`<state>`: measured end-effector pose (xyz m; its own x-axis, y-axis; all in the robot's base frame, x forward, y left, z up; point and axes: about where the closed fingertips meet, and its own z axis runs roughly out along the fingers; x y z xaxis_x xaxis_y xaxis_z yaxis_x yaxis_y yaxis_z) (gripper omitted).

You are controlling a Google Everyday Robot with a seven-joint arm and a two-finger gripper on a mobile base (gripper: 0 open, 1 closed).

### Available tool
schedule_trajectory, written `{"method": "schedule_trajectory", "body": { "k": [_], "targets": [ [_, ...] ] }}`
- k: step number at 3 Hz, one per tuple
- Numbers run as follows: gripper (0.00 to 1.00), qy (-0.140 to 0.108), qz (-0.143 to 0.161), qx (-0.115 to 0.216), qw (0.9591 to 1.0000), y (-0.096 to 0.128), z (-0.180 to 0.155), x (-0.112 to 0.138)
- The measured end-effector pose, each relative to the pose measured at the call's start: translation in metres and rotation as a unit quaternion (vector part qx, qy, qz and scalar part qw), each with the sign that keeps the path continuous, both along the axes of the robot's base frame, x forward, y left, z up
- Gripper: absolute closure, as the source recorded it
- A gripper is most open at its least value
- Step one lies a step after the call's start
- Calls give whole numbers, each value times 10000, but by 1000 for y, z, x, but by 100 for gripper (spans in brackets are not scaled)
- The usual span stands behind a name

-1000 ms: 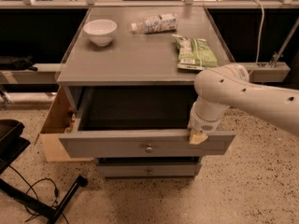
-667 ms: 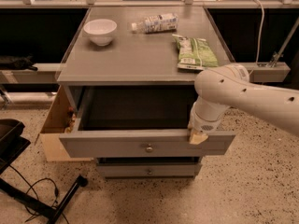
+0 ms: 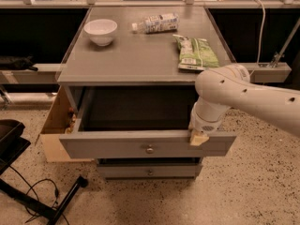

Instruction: Open top drawer

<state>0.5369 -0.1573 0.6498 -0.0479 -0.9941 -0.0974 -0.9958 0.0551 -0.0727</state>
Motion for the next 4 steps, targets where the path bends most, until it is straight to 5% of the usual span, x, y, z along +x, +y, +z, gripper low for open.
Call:
{"method": "schedule_trajectory", "body": {
  "k": [1, 2, 3, 4],
  "targets": [
    [4, 0, 0, 0, 10000, 0, 0, 0],
    [0, 0, 0, 0, 10000, 0, 0, 0],
    [0, 0, 0, 0, 10000, 0, 0, 0],
    [22, 87, -23, -4, 10000, 2, -5, -7]
  ]
}}
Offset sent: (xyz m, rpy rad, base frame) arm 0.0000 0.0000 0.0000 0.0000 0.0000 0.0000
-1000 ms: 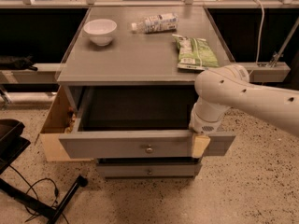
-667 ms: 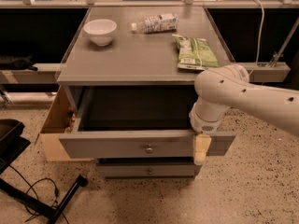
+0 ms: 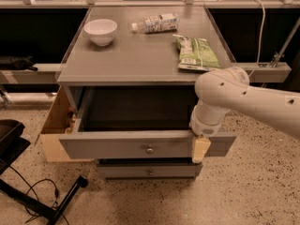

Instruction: Open top drawer

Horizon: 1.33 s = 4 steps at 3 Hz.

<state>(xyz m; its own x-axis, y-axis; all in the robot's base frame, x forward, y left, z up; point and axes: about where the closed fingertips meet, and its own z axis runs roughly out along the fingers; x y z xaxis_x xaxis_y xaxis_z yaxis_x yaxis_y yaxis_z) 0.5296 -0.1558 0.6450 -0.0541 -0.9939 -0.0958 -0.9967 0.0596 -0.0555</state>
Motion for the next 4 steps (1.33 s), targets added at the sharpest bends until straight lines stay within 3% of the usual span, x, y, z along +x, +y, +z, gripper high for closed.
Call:
{"method": "schedule_trajectory", "body": {
  "k": [1, 3, 4],
  "targets": [
    [45, 280, -82, -34, 9996, 6, -12, -26],
    [92, 487, -163, -4, 9987, 10, -11, -47],
    [100, 488, -163, -4, 9987, 10, -11, -47]
  ]
}}
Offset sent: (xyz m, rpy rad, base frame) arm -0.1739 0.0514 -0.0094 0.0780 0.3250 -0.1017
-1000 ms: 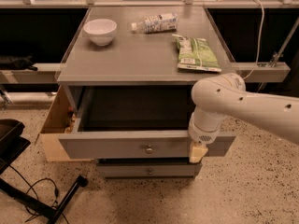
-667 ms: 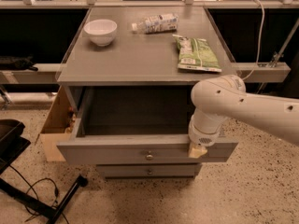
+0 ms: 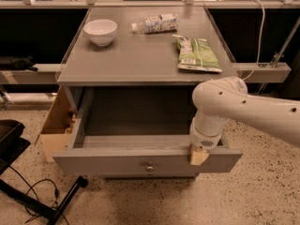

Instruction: Open top drawer

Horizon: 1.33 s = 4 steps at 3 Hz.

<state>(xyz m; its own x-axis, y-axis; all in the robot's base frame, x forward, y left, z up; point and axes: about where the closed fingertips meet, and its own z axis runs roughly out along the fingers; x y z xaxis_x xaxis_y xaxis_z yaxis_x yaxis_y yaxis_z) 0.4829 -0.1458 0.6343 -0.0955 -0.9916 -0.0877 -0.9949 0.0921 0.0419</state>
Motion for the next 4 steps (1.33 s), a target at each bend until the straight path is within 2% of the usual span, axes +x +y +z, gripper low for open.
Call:
{"method": "schedule_trajectory", "body": {
  "k": [2, 3, 4],
  "targets": [
    [100, 523, -92, 41, 9986, -3, 8, -62],
    [100, 564, -84, 31, 9984, -4, 8, -68],
    [100, 692, -59, 0, 9976, -6, 7, -84]
  ]
}}
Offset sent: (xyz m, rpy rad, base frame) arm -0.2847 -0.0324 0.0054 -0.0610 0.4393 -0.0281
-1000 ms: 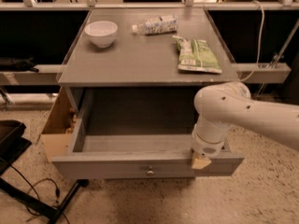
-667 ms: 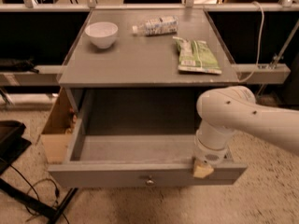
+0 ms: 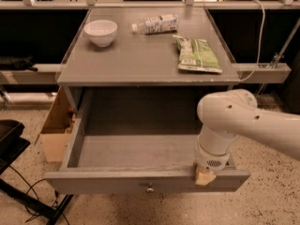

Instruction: Open top drawer

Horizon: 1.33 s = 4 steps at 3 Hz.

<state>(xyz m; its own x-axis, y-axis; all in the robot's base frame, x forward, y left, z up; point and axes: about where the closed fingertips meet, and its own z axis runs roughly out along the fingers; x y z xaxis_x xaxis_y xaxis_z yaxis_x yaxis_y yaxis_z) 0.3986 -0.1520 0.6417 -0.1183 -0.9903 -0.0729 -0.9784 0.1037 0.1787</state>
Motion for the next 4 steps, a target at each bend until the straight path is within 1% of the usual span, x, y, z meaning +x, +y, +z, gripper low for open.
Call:
{"method": "schedule_trajectory", "body": {
  "k": [1, 2, 3, 4],
  "targets": [
    [96, 105, 43, -9, 9999, -2, 0, -14],
    [73, 105, 43, -9, 9999, -2, 0, -14],
    [42, 104, 43, -9, 9999, -2, 0, -14],
    [20, 104, 43, -9, 9999, -2, 0, -14]
  ]
}}
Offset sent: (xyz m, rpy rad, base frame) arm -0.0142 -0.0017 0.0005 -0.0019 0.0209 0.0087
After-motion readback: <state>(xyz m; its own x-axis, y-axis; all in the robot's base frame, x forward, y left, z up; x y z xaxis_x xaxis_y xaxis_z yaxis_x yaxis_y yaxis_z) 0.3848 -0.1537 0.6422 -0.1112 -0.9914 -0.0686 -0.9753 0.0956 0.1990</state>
